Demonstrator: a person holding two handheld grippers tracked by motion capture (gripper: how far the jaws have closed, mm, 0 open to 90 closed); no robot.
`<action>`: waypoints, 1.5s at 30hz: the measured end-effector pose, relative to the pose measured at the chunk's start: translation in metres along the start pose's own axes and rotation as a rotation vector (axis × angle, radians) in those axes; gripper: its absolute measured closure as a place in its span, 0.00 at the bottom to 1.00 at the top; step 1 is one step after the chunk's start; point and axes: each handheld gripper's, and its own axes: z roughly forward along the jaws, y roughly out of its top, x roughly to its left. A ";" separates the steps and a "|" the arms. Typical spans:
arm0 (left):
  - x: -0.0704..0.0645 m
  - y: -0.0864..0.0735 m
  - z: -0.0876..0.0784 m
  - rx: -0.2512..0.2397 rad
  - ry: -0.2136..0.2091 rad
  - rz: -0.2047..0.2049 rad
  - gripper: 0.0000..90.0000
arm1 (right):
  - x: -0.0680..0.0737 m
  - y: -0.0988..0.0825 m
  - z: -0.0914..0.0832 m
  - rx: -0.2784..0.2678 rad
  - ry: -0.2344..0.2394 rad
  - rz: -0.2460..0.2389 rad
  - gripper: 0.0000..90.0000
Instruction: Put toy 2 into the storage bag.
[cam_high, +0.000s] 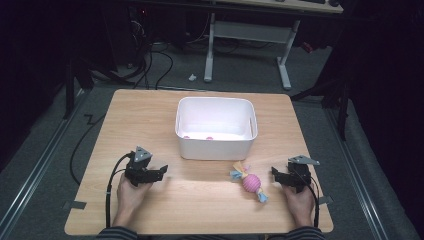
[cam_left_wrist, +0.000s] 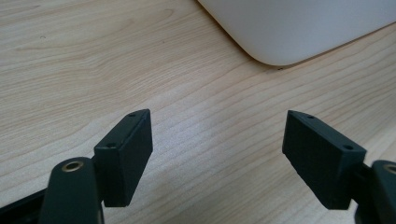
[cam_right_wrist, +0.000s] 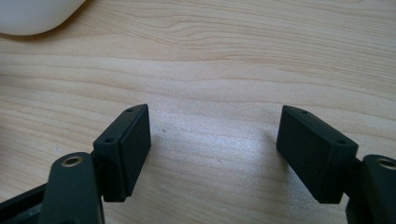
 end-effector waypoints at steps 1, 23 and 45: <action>0.000 0.000 0.001 0.000 0.002 0.000 0.28 | 0.000 0.000 0.000 -0.001 0.001 -0.002 0.29; 0.002 -0.004 0.018 0.006 0.069 -0.008 0.27 | 0.000 0.000 0.000 -0.001 0.001 -0.002 0.29; 0.003 -0.006 0.025 0.044 0.075 -0.007 0.17 | 0.000 -0.001 -0.002 0.009 0.010 -0.003 0.30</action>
